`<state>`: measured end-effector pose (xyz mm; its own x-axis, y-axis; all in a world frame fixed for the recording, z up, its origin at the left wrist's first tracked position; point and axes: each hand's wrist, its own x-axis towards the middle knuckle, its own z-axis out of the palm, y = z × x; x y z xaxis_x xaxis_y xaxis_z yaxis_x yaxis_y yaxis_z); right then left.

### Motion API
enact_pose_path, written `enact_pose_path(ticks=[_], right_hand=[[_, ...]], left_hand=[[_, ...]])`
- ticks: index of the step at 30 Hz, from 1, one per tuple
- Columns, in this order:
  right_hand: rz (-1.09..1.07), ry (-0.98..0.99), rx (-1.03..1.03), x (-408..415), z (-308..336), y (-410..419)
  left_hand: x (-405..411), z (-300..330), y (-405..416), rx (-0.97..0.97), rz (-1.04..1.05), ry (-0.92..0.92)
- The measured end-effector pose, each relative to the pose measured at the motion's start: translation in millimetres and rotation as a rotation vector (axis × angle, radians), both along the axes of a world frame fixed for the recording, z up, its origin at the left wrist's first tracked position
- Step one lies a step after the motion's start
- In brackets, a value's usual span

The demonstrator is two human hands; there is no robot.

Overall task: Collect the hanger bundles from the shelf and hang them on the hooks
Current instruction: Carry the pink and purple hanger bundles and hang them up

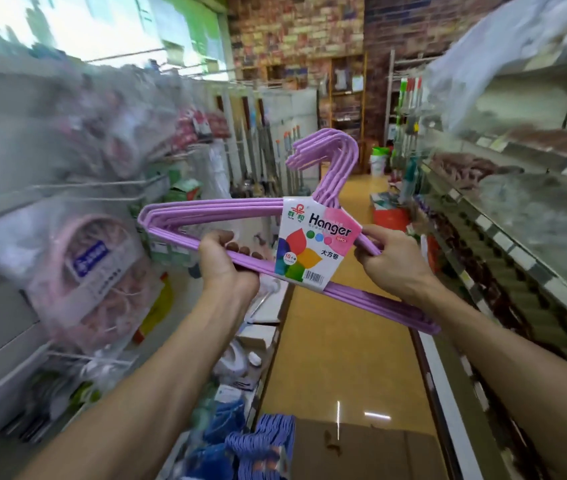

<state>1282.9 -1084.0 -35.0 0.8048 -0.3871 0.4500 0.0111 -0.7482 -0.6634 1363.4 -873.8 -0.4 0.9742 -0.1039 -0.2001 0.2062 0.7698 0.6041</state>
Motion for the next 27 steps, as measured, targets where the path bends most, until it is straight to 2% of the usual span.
enact_pose_path(ticks=[12, 16, 27], right_hand=[[0.413, -0.132, -0.031, -35, 38, 81], [0.555, -0.143, 0.037, -45, 44, 128], [0.927, -0.13, 0.03, -93, 70, 284]], left_hand=[[-115, 48, 93, -0.067, 0.363, -0.143], [-156, 57, 135, -0.008, 0.524, -0.112], [-279, 73, 267, 0.02, 0.905, -0.152]])
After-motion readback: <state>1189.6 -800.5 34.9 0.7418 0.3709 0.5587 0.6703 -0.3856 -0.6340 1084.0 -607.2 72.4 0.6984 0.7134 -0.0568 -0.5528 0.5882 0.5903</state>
